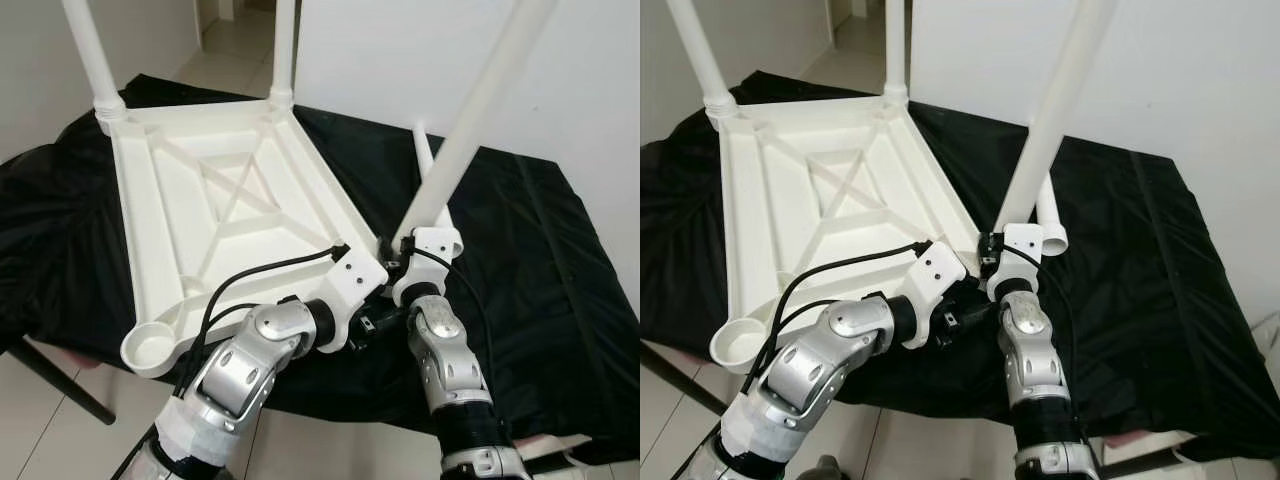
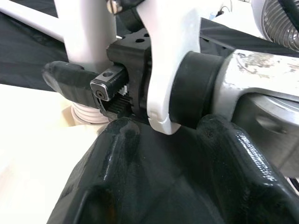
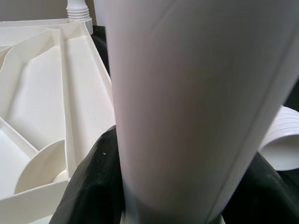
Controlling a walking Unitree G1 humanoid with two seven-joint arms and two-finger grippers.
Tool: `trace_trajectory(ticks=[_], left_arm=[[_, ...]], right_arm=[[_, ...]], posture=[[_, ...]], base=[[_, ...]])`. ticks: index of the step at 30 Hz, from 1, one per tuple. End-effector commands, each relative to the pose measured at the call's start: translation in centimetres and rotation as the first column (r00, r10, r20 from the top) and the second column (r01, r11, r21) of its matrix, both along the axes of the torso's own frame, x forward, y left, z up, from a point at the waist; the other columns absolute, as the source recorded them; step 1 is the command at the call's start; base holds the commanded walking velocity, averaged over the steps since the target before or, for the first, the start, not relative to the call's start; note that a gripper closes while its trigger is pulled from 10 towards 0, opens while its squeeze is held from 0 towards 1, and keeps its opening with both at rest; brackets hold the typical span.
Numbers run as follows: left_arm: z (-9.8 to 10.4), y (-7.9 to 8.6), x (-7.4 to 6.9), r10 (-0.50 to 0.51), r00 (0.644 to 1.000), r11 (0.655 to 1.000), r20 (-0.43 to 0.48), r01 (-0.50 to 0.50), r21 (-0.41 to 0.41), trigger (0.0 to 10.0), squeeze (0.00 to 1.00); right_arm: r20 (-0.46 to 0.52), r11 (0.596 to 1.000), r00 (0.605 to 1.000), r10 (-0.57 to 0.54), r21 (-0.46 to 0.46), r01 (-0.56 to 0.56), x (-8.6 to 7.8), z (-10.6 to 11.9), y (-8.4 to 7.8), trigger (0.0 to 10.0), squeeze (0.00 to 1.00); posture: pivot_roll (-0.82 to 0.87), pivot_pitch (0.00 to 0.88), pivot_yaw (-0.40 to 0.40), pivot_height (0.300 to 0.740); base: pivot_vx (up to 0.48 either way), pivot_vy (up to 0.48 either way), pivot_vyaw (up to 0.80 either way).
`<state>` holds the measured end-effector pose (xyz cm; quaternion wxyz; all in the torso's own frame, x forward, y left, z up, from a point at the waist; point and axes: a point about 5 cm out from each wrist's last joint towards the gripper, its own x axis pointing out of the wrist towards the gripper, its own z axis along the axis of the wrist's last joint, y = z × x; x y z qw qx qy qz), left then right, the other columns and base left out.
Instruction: Building children table
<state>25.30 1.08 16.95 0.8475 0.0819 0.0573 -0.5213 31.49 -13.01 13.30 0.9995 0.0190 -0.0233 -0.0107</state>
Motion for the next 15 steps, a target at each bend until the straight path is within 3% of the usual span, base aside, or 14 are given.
trace_trajectory(ticks=[1,9,10,15], left_arm=[[-0.1,-0.3,-0.3,-0.008,1.0,1.0,-0.005,0.008,0.002,10.0,0.0],[-0.1,-0.3,-0.3,-0.01,1.0,1.0,-0.001,0.01,0.008,10.0,0.0],[-0.2,-0.3,-0.3,-0.011,1.0,1.0,-0.001,0.011,0.008,10.0,0.0],[-0.2,-0.3,-0.3,-0.009,1.0,1.0,-0.001,0.009,0.007,10.0,0.0]], right_arm=[[-0.08,0.997,0.995,-0.058,-0.051,0.054,-0.5,-1.5,-1.2,10.0,0.0],[-0.099,0.997,0.992,-0.075,-0.039,0.071,-0.7,-1.3,-0.9,10.0,0.0],[-0.093,0.997,0.992,-0.08,-0.031,0.077,-0.7,-1.2,-0.9,10.0,1.0],[-0.046,0.999,0.998,-0.043,-0.007,0.042,-0.4,-0.3,-1.1,10.0,1.0]], posture=[[0.14,0.04,-0.117,0.74],[0.15,0.032,-0.12,0.74],[0.15,0.029,-0.122,0.74],[0.15,0.023,-0.124,0.74]], base=[[0.0,0.0,0.0],[0.0,0.0,0.0],[0.0,0.0,0.0],[0.0,0.0,0.0]])
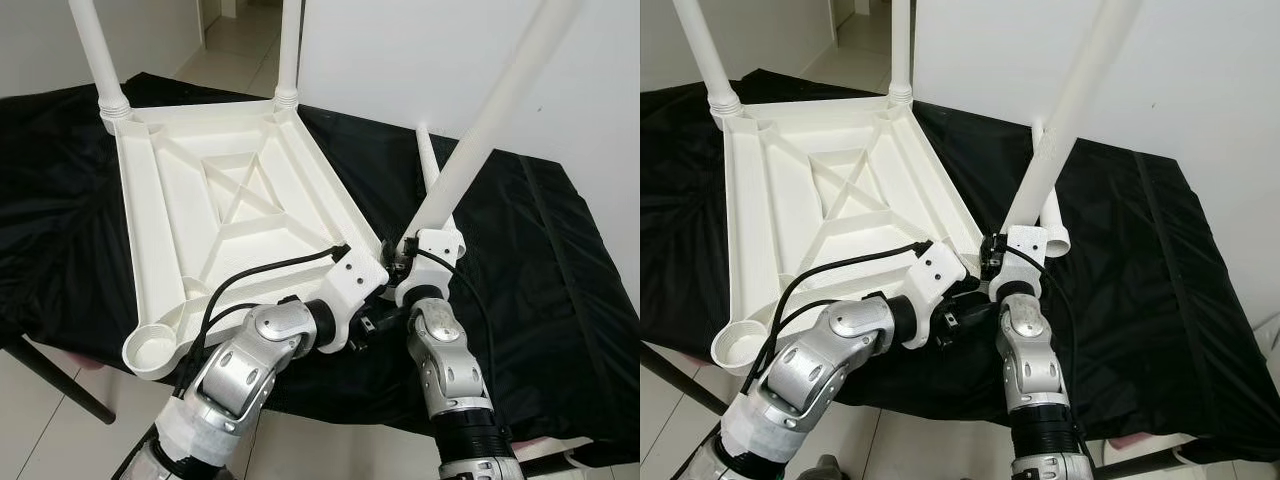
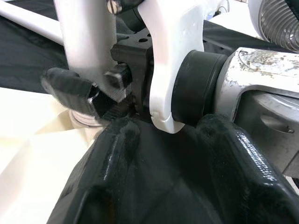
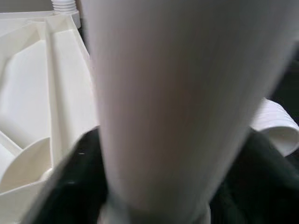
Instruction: Building children table
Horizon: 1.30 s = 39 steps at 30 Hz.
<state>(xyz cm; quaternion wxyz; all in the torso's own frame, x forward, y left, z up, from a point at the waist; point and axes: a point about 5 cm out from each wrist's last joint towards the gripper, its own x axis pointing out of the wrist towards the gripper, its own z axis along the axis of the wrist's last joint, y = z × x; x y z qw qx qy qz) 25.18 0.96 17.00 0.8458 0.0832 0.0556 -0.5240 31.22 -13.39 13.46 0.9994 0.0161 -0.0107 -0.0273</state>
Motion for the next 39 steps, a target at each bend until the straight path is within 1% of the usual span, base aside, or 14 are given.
trace_trajectory(ticks=[1,6,8,9,10,11,17,23,27,28,29,30,33,39], left_arm=[[-0.3,-0.2,-0.2,-0.002,1.0,1.0,-0.004,0.003,0.007,10.0,0.0],[-0.2,-0.2,-0.1,-0.002,1.0,1.0,-0.002,0.002,0.008,10.0,0.0],[-0.2,-0.3,-0.1,-0.003,1.0,1.0,-0.001,0.003,0.008,10.0,0.0],[-0.2,-0.3,-0.1,-0.003,1.0,1.0,-0.001,0.003,0.008,10.0,0.0],[-0.2,-0.3,0.0,-0.004,1.0,1.0,0.0,0.004,0.008,10.0,0.0],[-0.2,-0.3,0.0,-0.005,1.0,1.0,0.001,0.005,0.008,10.0,0.0],[-0.1,-0.3,0.1,-0.005,1.0,1.0,0.003,0.005,0.008,10.0,0.0],[0.0,-0.1,0.1,0.003,1.0,1.0,0.006,-0.003,0.01,10.0,0.0],[0.0,0.0,0.2,0.006,1.0,1.0,0.007,-0.006,0.011,10.0,0.0],[0.0,0.0,0.2,0.007,1.0,1.0,0.006,-0.007,0.012,10.0,0.0],[0.0,0.0,0.2,0.007,1.0,1.0,0.006,-0.007,0.012,10.0,0.0],[0.0,0.1,0.2,0.009,1.0,1.0,0.006,-0.009,0.013,10.0,0.0],[0.1,0.2,0.3,0.016,1.0,1.0,0.007,-0.016,0.014,10.0,0.0],[0.1,0.3,0.3,0.018,1.0,1.0,0.008,-0.018,0.014,10.0,0.0]], right_arm=[[-0.02,1.0,1.0,-0.01,-0.001,0.01,-0.1,-0.5,-0.7,10.0,1.0],[0.008,0.998,0.998,0.06,-0.003,-0.06,0.2,0.1,-1.1,10.0,1.0],[0.011,0.981,0.981,0.195,-0.026,-0.195,0.8,0.3,-1.4,10.0,1.0],[0.011,0.981,0.981,0.195,-0.026,-0.195,0.8,0.3,-1.4,10.0,1.0],[0.003,0.965,0.966,0.259,-0.04,-0.259,1.0,0.4,-1.6,10.0,0.89],[-0.003,0.953,0.954,0.299,-0.054,-0.299,1.2,0.4,-1.8,10.0,0.0],[-0.027,0.89,0.896,0.443,-0.106,-0.443,1.7,0.5,-2.3,10.0,0.0],[-0.09,0.757,0.775,0.625,-0.17,-0.63,2.5,-0.1,-2.2,10.0,0.0],[-0.102,0.72,0.742,0.663,-0.182,-0.669,2.9,-0.1,-2.1,10.0,0.0],[-0.112,0.71,0.733,0.671,-0.189,-0.679,2.9,-0.2,-2.0,4.0,0.0],[-0.112,0.71,0.733,0.671,-0.189,-0.679,2.9,-0.2,-2.0,4.0,0.0],[-0.119,0.699,0.723,0.681,-0.19,-0.689,3.0,-0.4,-2.0,0.0,0.0],[-0.133,0.666,0.693,0.708,-0.202,-0.719,3.1,-0.6,-2.0,0.0,0.0],[-0.136,0.649,0.676,0.724,-0.197,-0.735,3.1,-0.9,-2.2,0.0,0.0]], posture=[[0.15,0.023,-0.124,0.74],[0.15,0.016,-0.124,0.74],[0.14,0.015,-0.123,0.74],[0.14,0.015,-0.123,0.74],[0.14,0.015,-0.122,0.74],[0.14,0.015,-0.121,0.74],[0.14,0.015,-0.12,0.74],[0.16,0.022,-0.118,0.74],[0.16,0.025,-0.118,0.74],[0.16,0.026,-0.118,0.74],[0.16,0.026,-0.118,0.74],[0.16,0.026,-0.118,0.74],[0.17,0.032,-0.115,0.74],[0.17,0.032,-0.111,0.74]], base=[[0.0,0.0,0.0],[0.0,0.0,0.0],[0.0,0.0,0.0],[0.0,0.0,0.0],[0.0,0.0,0.0],[0.0,0.0,0.0],[0.0,0.0,0.0],[0.0,0.0,0.0],[0.0,0.0,0.0],[0.0,0.0,0.0],[0.0,0.0,0.0],[0.0,0.0,0.0],[0.0,0.0,0.0],[0.0,0.0,0.0]])
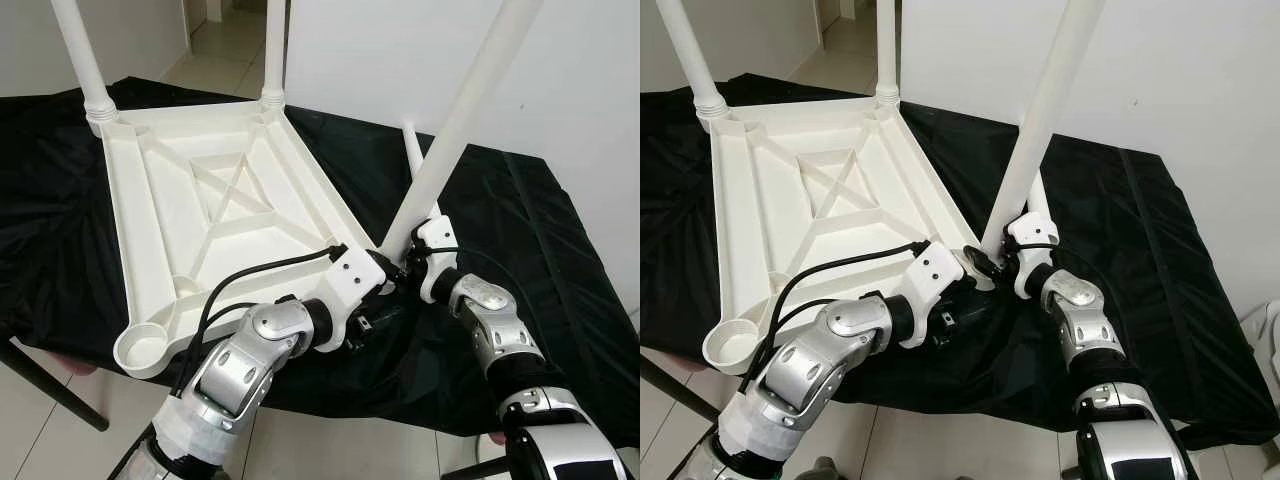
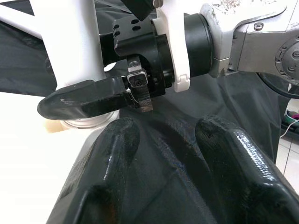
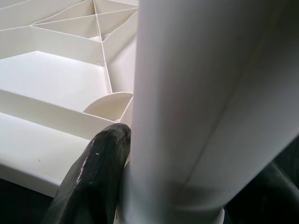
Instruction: Building children table
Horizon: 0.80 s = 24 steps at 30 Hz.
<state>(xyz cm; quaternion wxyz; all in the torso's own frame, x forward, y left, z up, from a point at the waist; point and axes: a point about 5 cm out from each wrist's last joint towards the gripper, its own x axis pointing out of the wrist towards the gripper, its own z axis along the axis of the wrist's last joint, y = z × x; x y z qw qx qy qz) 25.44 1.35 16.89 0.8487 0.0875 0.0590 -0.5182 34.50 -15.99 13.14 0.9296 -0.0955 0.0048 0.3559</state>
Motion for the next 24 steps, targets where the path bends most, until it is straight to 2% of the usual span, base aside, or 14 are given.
trace_trajectory(ticks=[1,5,6,8,9,15,16,18,21,24], left_arm=[[0.2,-0.1,0.0,0.005,1.0,1.0,0.008,-0.005,0.003,10.0,0.0],[0.3,-0.1,0.0,0.003,1.0,1.0,0.008,-0.003,0.002,10.0,0.0],[0.3,-0.1,0.0,0.002,1.0,1.0,0.008,-0.002,0.002,10.0,0.0],[0.3,-0.1,0.0,0.002,1.0,1.0,0.008,-0.002,0.002,10.0,0.0],[0.3,-0.2,0.0,-0.002,1.0,1.0,0.009,0.002,0.003,10.0,0.0],[0.3,-0.2,0.0,-0.004,1.0,1.0,0.01,0.004,0.002,10.0,0.0],[0.3,-0.2,0.0,-0.007,1.0,1.0,0.01,0.007,0.002,10.0,0.0],[0.3,-0.3,0.0,-0.009,1.0,1.0,0.009,0.009,0.001,10.0,0.0],[0.2,-0.4,-0.2,-0.015,1.0,1.0,0.007,0.015,0.0,10.0,0.0],[0.2,-0.5,-0.2,-0.015,1.0,1.0,0.003,0.015,-0.002,10.0,0.0]], right_arm=[[-0.022,0.999,0.999,0.045,-0.018,-0.045,-0.1,-0.5,0.4,0.0,0.0],[-0.027,1.0,0.999,0.027,0.005,-0.027,0.0,-0.7,0.0,0.0,0.0],[-0.028,1.0,1.0,0.003,0.014,-0.003,0.1,-0.7,-0.2,3.8,0.0],[-0.028,1.0,1.0,0.003,0.014,-0.003,0.1,-0.7,-0.2,3.8,0.0],[-0.041,0.996,0.996,-0.078,0.035,0.079,0.3,-0.9,-0.5,10.0,0.0],[-0.048,0.992,0.992,-0.119,0.033,0.121,0.4,-1.1,-0.6,10.0,0.0],[-0.06,0.982,0.982,-0.182,0.037,0.184,0.5,-1.4,-0.6,10.0,0.0],[-0.063,0.975,0.974,-0.217,0.043,0.219,0.3,-1.6,-0.3,10.0,0.0],[-0.102,0.923,0.927,-0.362,0.101,0.372,-0.2,-2.2,0.4,10.0,0.0],[-0.116,0.839,0.846,-0.521,0.115,0.532,-0.9,-2.7,0.8,10.0,0.0]], posture=[[0.17,0.032,-0.111,0.74],[0.17,0.033,-0.109,0.74],[0.16,0.035,-0.108,0.74],[0.16,0.035,-0.108,0.74],[0.16,0.037,-0.105,0.74],[0.16,0.036,-0.104,0.74],[0.15,0.038,-0.104,0.74],[0.15,0.038,-0.104,0.74],[0.15,0.042,-0.107,0.74],[0.15,0.046,-0.111,0.74]], base=[[0.0,0.0,0.0],[0.0,0.0,0.0],[0.0,0.0,0.0],[0.0,0.0,0.0],[0.0,0.0,0.0],[0.0,0.0,0.0],[0.0,0.0,0.0],[0.0,0.0,0.0],[0.0,0.0,0.0],[0.0,0.0,0.0]])
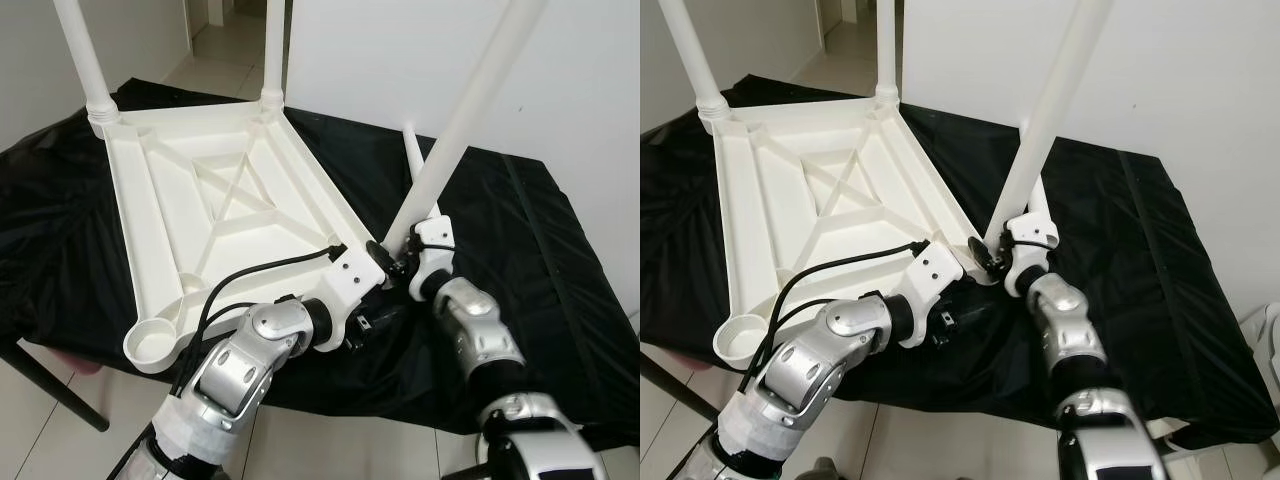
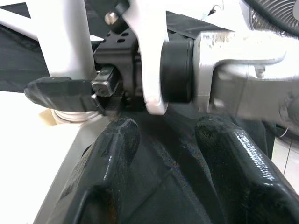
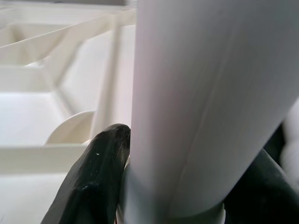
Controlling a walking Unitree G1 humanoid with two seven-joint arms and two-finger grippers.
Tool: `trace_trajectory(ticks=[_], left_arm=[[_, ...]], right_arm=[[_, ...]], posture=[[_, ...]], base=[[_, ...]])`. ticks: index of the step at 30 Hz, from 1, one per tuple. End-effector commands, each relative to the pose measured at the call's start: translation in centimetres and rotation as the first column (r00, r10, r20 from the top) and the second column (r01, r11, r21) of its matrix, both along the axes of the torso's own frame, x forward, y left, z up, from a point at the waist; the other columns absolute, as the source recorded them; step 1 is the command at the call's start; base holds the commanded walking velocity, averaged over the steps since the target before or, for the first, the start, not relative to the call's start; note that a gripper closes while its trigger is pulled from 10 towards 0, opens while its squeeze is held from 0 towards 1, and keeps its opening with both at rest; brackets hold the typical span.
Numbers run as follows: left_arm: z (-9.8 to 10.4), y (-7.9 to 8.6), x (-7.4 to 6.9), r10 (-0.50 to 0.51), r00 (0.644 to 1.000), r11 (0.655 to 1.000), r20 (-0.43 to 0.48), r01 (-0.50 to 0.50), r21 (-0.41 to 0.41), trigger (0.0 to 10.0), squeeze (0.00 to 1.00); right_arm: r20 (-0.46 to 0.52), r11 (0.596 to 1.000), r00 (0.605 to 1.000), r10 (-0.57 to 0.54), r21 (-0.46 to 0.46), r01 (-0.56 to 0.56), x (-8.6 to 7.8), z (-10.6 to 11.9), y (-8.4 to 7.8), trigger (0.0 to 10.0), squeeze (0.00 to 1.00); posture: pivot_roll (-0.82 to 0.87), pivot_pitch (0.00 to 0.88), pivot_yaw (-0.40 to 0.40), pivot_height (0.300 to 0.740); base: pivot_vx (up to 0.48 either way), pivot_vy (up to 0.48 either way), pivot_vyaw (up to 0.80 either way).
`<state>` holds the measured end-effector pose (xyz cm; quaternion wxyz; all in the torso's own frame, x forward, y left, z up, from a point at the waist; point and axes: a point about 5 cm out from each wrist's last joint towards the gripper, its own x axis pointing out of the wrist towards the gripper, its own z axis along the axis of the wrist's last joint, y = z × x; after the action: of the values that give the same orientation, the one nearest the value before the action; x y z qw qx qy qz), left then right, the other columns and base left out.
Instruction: Building children table
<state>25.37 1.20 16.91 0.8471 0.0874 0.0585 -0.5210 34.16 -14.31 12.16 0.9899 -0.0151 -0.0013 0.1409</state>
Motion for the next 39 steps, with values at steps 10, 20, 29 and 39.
trace_trajectory(ticks=[10,20,29,39], left_arm=[[0.1,-0.5,-0.3,-0.012,1.0,1.0,-0.003,0.012,-0.004,10.0,0.0],[0.0,-0.5,-0.3,-0.019,1.0,1.0,-0.005,0.019,-0.001,10.0,0.0],[0.0,-0.5,-0.3,-0.02,1.0,1.0,0.0,0.02,0.0,10.0,0.0],[0.0,-0.6,-0.1,-0.025,1.0,1.0,0.006,0.025,0.001,10.0,0.0]], right_arm=[[-0.068,0.946,0.943,-0.325,-0.004,0.325,-2.5,-2.0,1.0,10.0,0.0],[-0.079,0.936,0.933,-0.351,-0.021,0.35,-3.0,-1.7,0.6,10.0,0.0],[-0.026,0.965,0.966,-0.257,0.057,0.258,-2.4,-0.3,0.5,10.0,1.0],[0.03,0.993,0.993,0.118,-0.014,-0.117,-1.6,1.2,0.3,10.0,0.0]], posture=[[0.14,0.05,-0.113,0.74],[0.14,0.047,-0.116,0.74],[0.14,0.031,-0.119,0.74],[0.14,0.011,-0.12,0.74]], base=[[0.0,0.0,0.0],[0.0,0.0,0.0],[0.0,0.0,0.0],[0.0,0.0,0.0]])
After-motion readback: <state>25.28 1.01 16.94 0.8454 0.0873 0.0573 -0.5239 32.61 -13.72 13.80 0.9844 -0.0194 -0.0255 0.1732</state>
